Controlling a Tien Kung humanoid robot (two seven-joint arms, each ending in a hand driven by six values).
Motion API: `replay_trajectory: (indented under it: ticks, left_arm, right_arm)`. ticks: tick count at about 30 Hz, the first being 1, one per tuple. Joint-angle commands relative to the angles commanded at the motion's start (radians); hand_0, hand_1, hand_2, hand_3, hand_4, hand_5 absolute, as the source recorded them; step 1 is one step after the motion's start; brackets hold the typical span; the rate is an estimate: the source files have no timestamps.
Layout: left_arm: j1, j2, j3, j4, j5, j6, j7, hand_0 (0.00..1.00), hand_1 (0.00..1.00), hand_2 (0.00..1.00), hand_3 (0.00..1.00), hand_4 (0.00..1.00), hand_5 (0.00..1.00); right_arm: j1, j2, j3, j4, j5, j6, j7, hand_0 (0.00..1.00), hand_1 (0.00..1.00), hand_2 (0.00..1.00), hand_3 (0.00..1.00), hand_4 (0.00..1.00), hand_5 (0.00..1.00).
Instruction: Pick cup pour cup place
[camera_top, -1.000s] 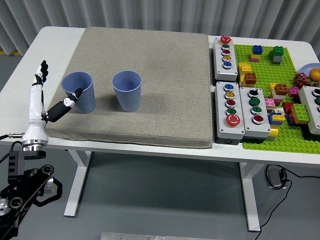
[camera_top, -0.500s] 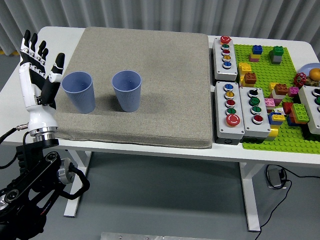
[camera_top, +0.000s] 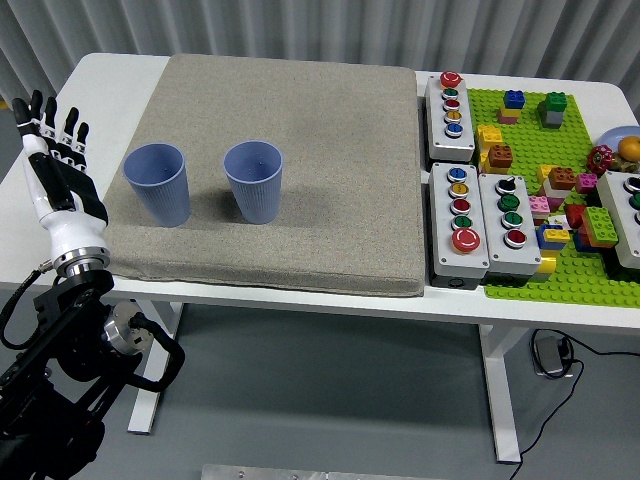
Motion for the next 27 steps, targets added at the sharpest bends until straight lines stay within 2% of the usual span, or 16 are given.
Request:
replay_trajectory:
  ticks: [27]
  left_arm:
    - [0.006, 0.007, -0.004, -0.009, 0.011, 0.0, 0.0, 0.897, 0.894, 0.994, 0.957, 0.735, 0.998]
  right_arm:
    - [-0.002, 0.002, 0.004, 0.0, -0.002, -0.001, -0.002, 0.675, 0.599, 0.562, 0.576, 0.002, 0.036]
